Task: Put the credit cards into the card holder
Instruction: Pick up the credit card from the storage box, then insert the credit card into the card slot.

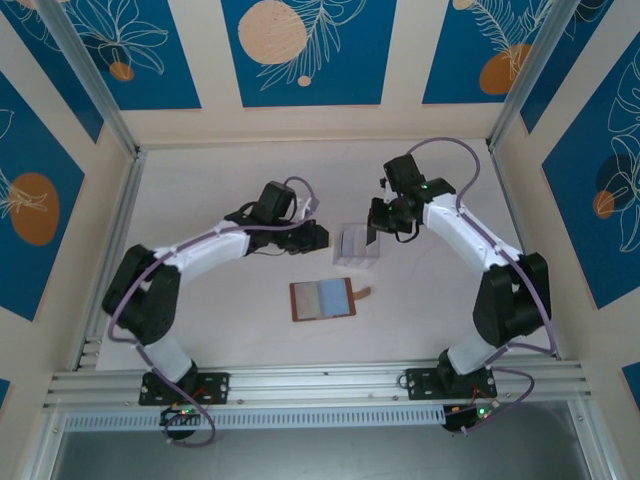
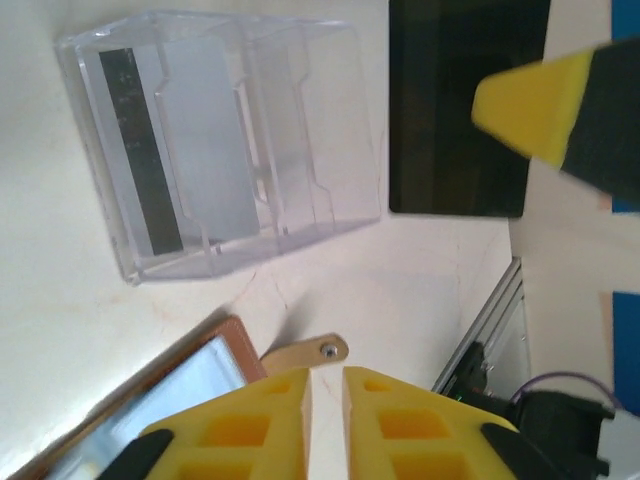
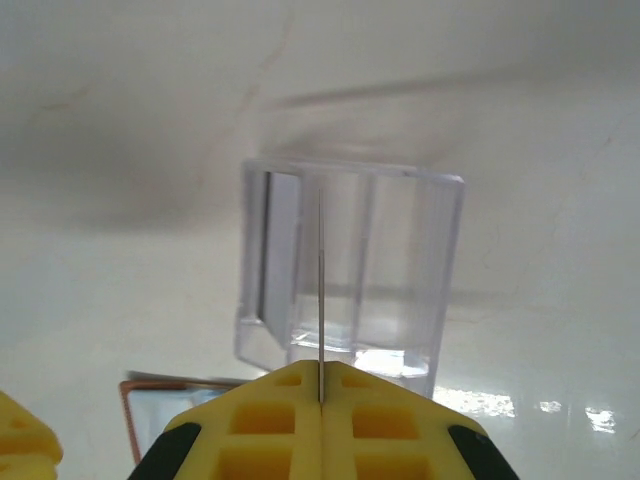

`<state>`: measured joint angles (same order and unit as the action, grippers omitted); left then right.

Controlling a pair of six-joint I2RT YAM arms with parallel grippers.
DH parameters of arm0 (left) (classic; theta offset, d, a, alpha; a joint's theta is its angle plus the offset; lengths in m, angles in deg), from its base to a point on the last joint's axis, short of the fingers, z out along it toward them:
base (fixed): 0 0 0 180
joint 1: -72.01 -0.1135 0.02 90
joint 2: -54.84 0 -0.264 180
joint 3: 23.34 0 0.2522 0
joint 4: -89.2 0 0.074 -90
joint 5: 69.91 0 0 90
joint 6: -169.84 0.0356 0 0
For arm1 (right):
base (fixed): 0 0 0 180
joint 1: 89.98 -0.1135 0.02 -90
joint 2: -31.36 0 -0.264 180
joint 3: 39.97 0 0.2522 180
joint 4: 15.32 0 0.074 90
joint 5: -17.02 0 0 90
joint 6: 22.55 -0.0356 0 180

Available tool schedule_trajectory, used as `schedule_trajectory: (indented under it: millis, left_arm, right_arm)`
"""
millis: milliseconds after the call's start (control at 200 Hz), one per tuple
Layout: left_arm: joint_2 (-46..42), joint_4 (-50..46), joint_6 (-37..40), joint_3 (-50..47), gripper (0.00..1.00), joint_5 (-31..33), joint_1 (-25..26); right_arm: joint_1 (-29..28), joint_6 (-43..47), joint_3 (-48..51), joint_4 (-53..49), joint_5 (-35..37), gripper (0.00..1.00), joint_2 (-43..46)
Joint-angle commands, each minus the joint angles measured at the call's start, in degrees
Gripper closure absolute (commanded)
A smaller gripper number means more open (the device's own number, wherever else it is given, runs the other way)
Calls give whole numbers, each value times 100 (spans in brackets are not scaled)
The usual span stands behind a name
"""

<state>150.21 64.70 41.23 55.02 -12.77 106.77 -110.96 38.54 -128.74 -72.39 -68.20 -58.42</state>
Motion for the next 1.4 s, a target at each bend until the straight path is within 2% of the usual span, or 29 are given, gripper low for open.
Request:
schedule_trajectory:
  millis: [0,95,265,395,610,875,1125,1395]
  left_arm:
    - [-266,-846,568,-600,79,485,32]
    - [-396,-984,705,-1043,75,759,147]
    - [-358,-985,757,-1394,75,1109,450]
    - [-177,-956,787,-1415,73,1364,638]
    - [-25,-1087,795,-1524,73,1975,846]
    - [21,-1143,711,-1682,73,2507,1056]
    - [29,-1018,559,-1885,76,2548,1112]
    - [82,-975,535,-1889,76,2505,1145]
  right_arm:
    - [-435,134,-23,-56,53,100,386]
    - [-864,175,230,255,-101,100,549]
    - [-1392,-19,1201,1424,-713,100,807]
    - [-1588,-295,2066,2534,-1123,100,1092]
    - [-1799,-610,2696,3442,-1257,100,908]
    - [-1919,-902,3055,4037,-1138,100,590]
    - [-1922,-1157,3366,4272,-867,100,569]
    - [-1936,-1480,3665,4707,-879,100,444]
